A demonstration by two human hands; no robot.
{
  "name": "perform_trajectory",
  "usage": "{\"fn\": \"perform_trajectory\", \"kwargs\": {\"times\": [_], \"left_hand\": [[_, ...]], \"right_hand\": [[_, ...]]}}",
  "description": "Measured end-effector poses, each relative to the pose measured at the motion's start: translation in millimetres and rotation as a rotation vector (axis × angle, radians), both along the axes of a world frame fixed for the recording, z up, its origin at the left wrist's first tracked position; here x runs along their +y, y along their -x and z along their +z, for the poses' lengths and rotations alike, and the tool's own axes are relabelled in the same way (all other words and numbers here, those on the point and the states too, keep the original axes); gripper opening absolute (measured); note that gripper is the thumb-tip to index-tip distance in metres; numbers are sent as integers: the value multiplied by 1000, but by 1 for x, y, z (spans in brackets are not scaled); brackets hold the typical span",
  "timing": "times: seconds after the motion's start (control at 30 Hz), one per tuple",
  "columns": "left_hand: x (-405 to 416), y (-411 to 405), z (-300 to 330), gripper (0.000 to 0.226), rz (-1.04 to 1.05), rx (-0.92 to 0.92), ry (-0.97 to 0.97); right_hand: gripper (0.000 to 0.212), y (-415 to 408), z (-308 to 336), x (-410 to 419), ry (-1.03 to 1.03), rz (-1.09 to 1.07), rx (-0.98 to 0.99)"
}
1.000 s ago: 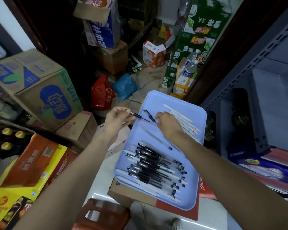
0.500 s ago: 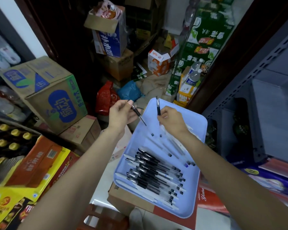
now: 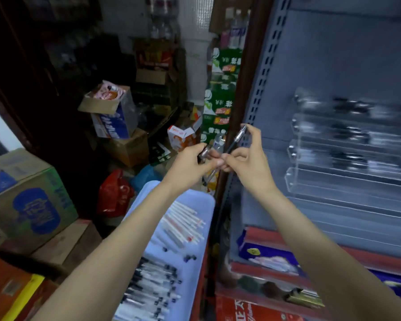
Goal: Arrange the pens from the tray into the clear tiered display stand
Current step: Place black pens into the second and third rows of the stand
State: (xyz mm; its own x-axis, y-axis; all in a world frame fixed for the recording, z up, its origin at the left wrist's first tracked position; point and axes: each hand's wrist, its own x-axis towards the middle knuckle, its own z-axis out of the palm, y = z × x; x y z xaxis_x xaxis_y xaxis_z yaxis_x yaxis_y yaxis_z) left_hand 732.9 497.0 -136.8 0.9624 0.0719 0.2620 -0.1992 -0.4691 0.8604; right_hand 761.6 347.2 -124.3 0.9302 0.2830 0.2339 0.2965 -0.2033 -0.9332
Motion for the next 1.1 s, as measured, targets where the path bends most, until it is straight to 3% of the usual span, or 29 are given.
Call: {"fn": "perform_trajectory", "kwargs": {"times": [0.13, 0.27, 0.43, 0.6, 0.73, 0.9, 1.1], "left_hand": [[-76, -18, 32, 15, -88, -9, -107], [-155, -37, 54, 7, -48, -95, -203], [-232, -55, 67, 12, 18, -138, -309], [-291, -80, 67, 19, 36, -102, -402], [-324, -97, 63, 16, 21, -92, -505], [-350, -108, 63, 11, 19, -21, -640], [-365, -112, 67, 3, 62, -23, -787]], "right_hand": [[53, -13, 30, -84, -123, -67, -58], [32, -31, 45, -168, -145, -189, -142], [17, -50, 51, -270, 49, -352, -160], [21, -63, 50, -342, 370, -465, -233], [27, -75, 40, -381, 485, -510, -278], [57, -78, 33, -404, 423, -498, -115], [35, -85, 31, -413, 335, -416, 19]]}}
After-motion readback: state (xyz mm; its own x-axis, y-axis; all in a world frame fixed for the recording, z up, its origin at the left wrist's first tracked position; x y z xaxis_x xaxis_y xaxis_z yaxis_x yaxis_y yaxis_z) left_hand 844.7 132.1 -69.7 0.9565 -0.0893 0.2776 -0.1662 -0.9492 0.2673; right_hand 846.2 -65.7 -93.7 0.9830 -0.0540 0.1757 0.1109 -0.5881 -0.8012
